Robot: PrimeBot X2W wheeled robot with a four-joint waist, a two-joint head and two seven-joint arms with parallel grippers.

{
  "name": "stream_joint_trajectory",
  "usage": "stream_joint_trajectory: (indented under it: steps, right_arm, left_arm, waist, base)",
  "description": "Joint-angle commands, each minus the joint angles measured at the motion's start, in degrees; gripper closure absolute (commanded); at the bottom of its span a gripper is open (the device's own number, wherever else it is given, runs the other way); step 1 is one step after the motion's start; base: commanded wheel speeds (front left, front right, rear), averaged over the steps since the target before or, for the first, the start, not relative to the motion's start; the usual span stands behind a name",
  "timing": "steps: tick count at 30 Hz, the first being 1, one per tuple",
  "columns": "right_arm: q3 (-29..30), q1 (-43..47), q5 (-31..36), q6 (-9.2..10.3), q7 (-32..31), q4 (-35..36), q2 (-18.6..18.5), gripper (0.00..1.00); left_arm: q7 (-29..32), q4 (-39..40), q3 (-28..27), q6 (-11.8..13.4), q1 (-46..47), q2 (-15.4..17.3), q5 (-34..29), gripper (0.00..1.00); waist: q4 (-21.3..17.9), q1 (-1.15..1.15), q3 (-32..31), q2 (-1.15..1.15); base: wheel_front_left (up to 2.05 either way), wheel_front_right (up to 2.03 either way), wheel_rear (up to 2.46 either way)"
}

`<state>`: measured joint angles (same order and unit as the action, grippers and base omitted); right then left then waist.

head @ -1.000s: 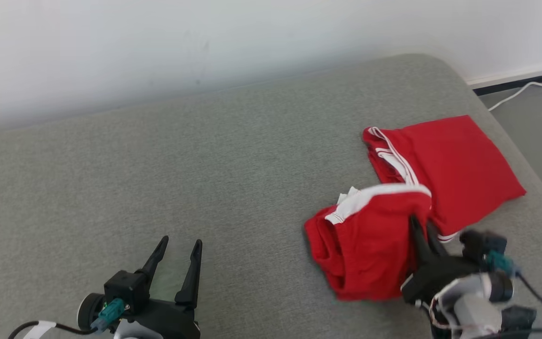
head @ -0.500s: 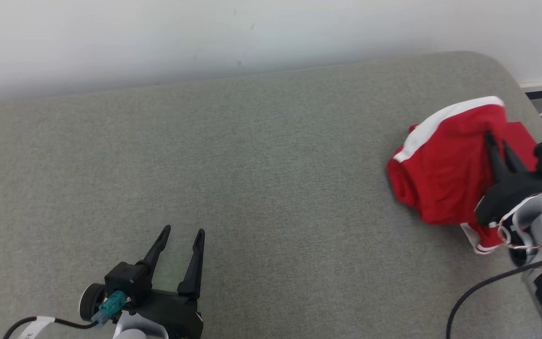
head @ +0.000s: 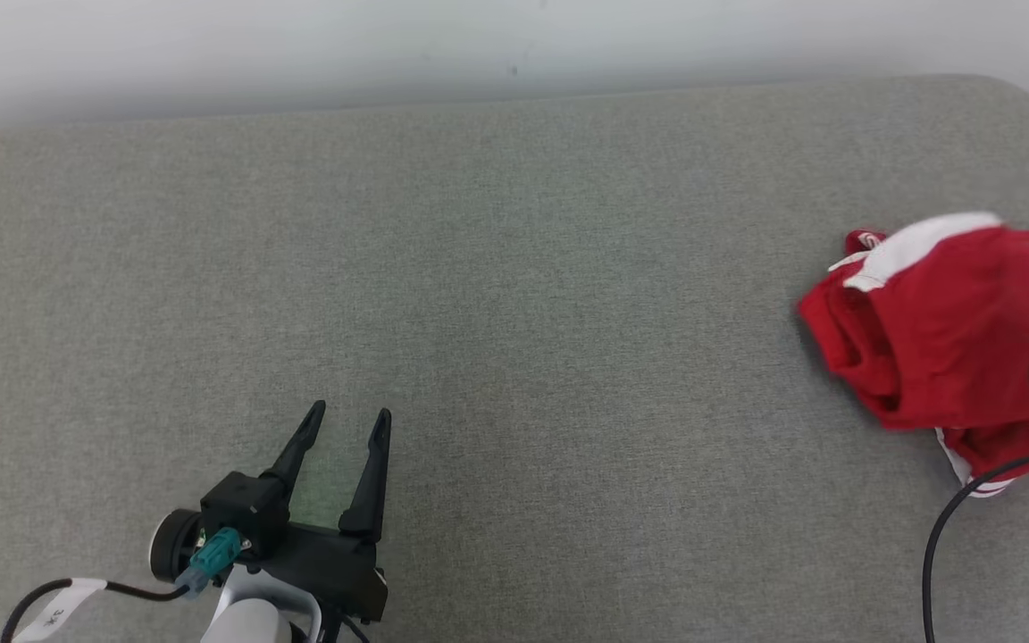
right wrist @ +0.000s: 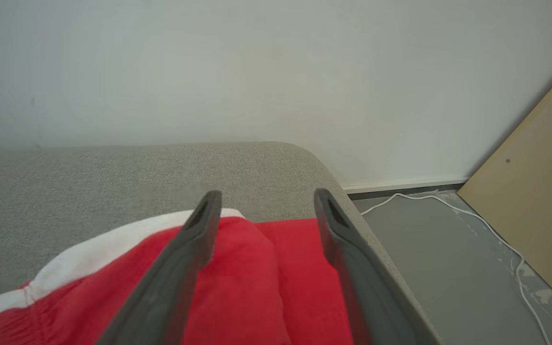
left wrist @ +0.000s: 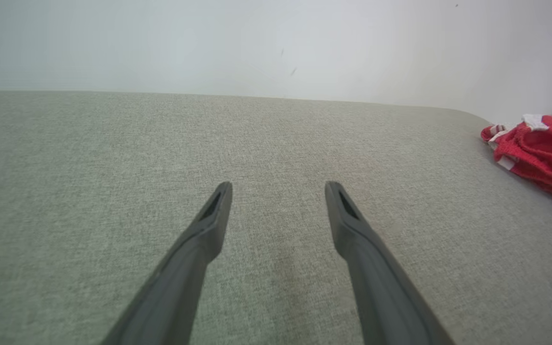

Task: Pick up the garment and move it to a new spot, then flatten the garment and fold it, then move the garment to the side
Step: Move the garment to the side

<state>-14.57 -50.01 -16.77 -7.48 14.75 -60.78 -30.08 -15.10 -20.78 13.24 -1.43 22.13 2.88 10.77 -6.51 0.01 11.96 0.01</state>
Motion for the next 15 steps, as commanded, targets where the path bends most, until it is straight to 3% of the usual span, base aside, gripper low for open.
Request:
stream_joint_trajectory:
  steps: [1,4,9,15]
  right_arm:
    - [2.65,-0.94,3.13,-0.01,0.42,0.1,0.25,0.0]
    - [6.01,-0.44,6.88,-0.01,0.46,2.32,0.51,0.0]
    - [12.78,4.14,12.66,-0.01,0.46,10.99,6.0,0.0]
    - [12.52,11.81,14.43,-0.01,0.45,21.86,12.59,0.0]
  left_arm:
    - [-0.05,-0.29,-0.19,0.08,0.4,0.07,-0.52,0.0]
    - [-0.05,-0.3,-0.34,0.24,0.62,0.07,-0.56,0.0]
    - [-0.05,-0.16,-1.25,1.09,0.04,0.1,-0.54,0.0]
    - [-0.05,0.13,-3.12,2.71,-2.31,0.08,-1.43,0.0]
  waist:
    - [0.67,-0.01,0.58,-0.01]
    - [0.85,-0.01,0.68,-0.01]
    - [1.31,-0.01,-0.19,-0.01]
    - [2.06,-0.01,-3.07,-0.01]
  base:
    - [0.0,0.0,0.0]
    - [0.0,0.0,0.0]
    - [0.0,0.0,0.0]
    - [0.0,0.0,0.0]
